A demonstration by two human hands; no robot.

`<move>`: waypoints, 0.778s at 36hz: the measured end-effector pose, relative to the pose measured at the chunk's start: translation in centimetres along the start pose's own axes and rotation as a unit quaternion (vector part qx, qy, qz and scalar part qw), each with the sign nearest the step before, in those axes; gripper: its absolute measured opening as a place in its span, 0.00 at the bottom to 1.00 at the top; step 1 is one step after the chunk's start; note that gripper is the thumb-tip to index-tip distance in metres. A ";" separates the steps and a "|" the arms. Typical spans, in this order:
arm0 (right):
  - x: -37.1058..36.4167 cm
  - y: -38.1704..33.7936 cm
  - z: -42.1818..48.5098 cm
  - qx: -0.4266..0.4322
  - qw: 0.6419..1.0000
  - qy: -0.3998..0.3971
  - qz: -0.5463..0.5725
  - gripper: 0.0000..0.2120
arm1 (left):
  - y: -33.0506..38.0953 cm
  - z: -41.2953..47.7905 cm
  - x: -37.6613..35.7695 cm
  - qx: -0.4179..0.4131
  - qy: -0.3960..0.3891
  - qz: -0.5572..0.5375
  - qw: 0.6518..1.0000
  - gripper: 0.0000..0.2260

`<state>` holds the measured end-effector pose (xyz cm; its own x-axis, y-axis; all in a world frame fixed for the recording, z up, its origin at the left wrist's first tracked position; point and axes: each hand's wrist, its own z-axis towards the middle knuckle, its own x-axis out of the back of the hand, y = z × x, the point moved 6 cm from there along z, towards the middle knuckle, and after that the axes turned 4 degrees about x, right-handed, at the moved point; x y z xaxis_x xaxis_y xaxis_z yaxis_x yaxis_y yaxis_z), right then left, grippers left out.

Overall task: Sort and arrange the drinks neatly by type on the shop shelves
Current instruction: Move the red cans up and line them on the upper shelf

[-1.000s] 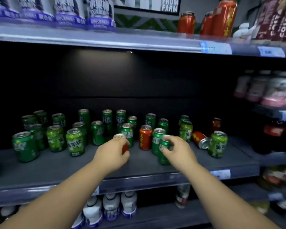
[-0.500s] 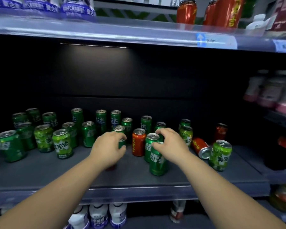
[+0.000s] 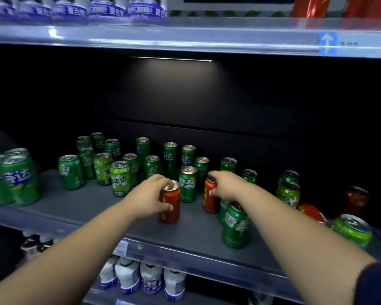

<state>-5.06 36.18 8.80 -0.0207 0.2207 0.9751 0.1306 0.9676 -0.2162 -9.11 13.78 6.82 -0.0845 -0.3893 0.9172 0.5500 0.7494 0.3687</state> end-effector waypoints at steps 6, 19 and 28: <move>0.7 -0.7 0.7 -0.008 0.999 0.029 -0.036 0.27 | -0.6 0.9 0.2 -0.015 -0.014 -0.016 1.000 0.30; -0.2 -6.3 -1.8 0.056 0.996 -0.065 -0.022 0.28 | -2.9 3.1 -0.1 -0.065 -0.048 -0.059 0.995 0.26; -1.3 -8.2 -3.0 0.014 0.999 -0.034 -0.036 0.41 | -3.2 4.0 -1.2 -0.114 -0.109 -0.190 0.969 0.24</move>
<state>-3.15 27.56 9.44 -0.0957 0.1582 0.9828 0.0979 0.9840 -0.1489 -14.04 14.02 5.12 -0.4761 -0.4733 0.7412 0.6127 0.4261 0.6656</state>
